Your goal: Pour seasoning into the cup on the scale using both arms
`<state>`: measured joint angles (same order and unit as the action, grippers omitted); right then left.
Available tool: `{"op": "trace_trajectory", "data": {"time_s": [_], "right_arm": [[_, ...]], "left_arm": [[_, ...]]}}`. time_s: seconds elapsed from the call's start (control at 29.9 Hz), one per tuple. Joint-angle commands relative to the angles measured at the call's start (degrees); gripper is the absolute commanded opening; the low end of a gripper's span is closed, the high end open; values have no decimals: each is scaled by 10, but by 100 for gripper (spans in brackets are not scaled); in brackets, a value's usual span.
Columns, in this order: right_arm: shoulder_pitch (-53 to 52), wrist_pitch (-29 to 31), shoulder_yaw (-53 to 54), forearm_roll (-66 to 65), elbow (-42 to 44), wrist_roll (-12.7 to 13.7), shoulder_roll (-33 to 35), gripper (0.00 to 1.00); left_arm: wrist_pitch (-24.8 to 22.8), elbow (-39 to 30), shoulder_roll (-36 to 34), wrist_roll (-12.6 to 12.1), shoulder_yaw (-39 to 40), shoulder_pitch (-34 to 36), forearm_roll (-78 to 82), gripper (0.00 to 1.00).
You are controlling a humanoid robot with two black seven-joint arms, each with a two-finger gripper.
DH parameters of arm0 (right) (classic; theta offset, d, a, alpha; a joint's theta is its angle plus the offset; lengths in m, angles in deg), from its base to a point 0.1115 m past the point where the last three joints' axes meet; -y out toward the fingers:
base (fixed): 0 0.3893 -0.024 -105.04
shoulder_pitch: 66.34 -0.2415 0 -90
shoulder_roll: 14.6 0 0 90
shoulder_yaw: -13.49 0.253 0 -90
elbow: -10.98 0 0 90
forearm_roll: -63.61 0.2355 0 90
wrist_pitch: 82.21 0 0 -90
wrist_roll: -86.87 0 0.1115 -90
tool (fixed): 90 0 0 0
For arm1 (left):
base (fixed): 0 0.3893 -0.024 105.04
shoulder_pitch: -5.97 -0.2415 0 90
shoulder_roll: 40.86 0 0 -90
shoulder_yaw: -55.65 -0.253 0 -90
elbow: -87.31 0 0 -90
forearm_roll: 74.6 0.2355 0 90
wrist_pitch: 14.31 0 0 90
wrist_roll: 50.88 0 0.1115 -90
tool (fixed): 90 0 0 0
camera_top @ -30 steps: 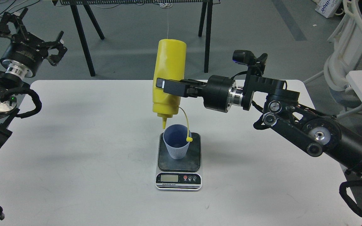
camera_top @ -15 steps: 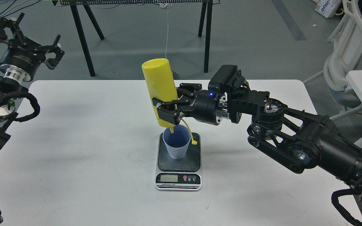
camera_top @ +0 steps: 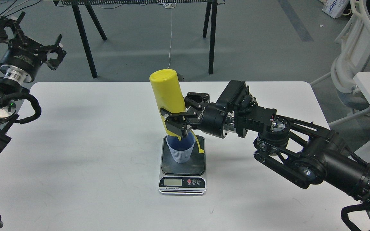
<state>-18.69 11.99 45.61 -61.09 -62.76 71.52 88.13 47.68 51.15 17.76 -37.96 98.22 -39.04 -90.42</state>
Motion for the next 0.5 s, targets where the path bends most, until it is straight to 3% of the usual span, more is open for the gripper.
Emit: {"op": "trace_trajectory", "data": {"time_s": [0.0, 0.17, 0.47], "right_arm": [[-3, 8, 22, 37, -5, -9, 12, 36], [-33, 73, 49, 255, -6, -6, 72, 36], [-32, 135, 122, 636, -5, -2, 178, 36]], "left_arm": [[0, -3, -2, 0, 1, 0, 0, 100], [8, -8, -13, -2, -1, 1, 1, 100], [12, -14, -15, -5, -7, 7, 5, 100]]}}
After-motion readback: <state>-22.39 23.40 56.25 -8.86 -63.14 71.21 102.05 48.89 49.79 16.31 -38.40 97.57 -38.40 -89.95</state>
